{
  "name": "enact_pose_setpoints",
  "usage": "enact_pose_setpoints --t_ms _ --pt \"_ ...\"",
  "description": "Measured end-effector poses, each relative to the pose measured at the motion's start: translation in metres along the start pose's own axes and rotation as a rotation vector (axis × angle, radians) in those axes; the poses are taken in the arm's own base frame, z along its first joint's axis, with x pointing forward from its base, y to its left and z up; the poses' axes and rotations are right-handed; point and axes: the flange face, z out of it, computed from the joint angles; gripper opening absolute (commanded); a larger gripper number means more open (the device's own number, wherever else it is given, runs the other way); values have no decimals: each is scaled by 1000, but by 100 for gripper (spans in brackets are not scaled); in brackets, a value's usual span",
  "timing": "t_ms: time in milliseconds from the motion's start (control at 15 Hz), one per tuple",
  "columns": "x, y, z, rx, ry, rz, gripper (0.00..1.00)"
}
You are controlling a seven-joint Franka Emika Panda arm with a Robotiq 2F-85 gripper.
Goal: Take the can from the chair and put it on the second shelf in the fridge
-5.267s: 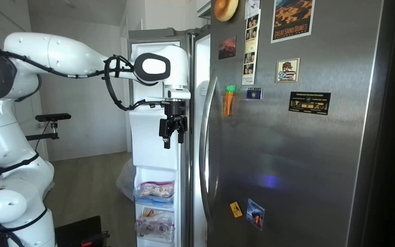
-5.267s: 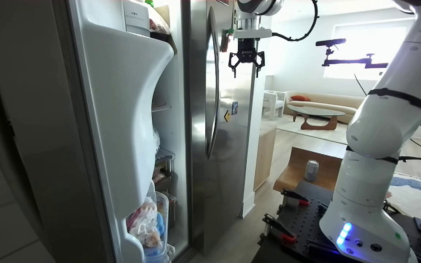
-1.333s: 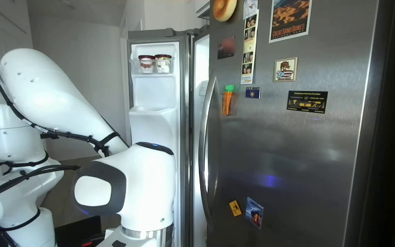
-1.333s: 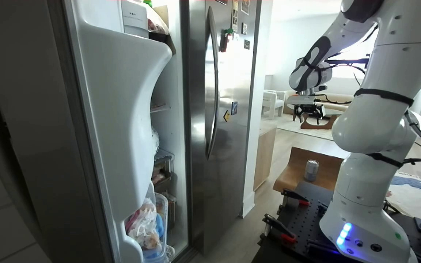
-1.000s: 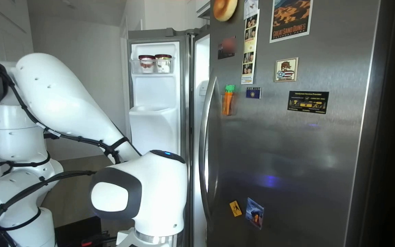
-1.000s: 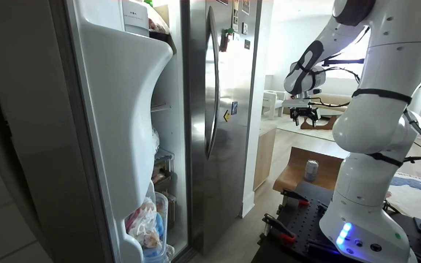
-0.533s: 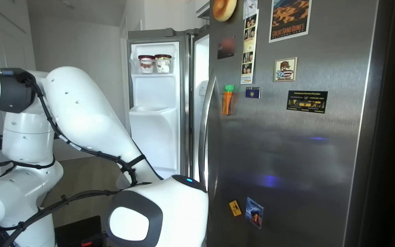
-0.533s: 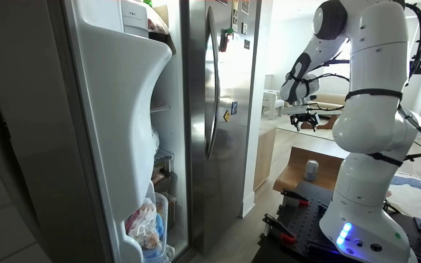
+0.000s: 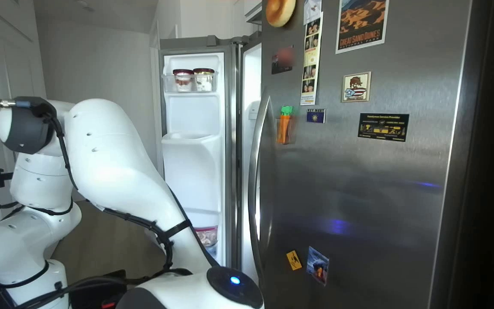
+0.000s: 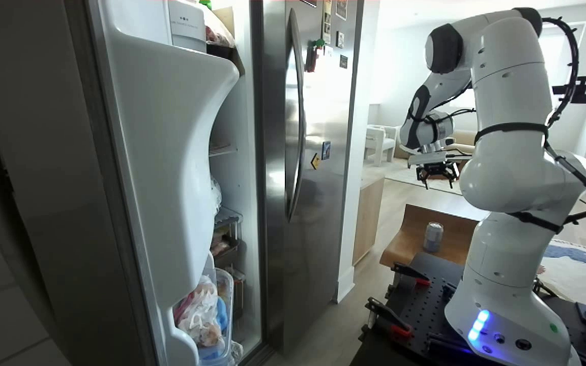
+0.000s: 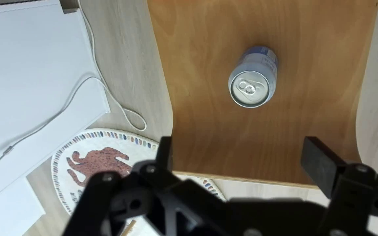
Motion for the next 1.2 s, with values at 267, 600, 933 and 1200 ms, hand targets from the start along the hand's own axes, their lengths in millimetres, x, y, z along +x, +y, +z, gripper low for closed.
enact_pose_setpoints --t_ms 267,600,933,1200 --pt "15 11 26 37 -66 -5 100" --pt "19 10 60 79 -116 12 100" --pt "21 5 90 99 -104 21 100" --pt "19 5 111 86 -98 20 100"
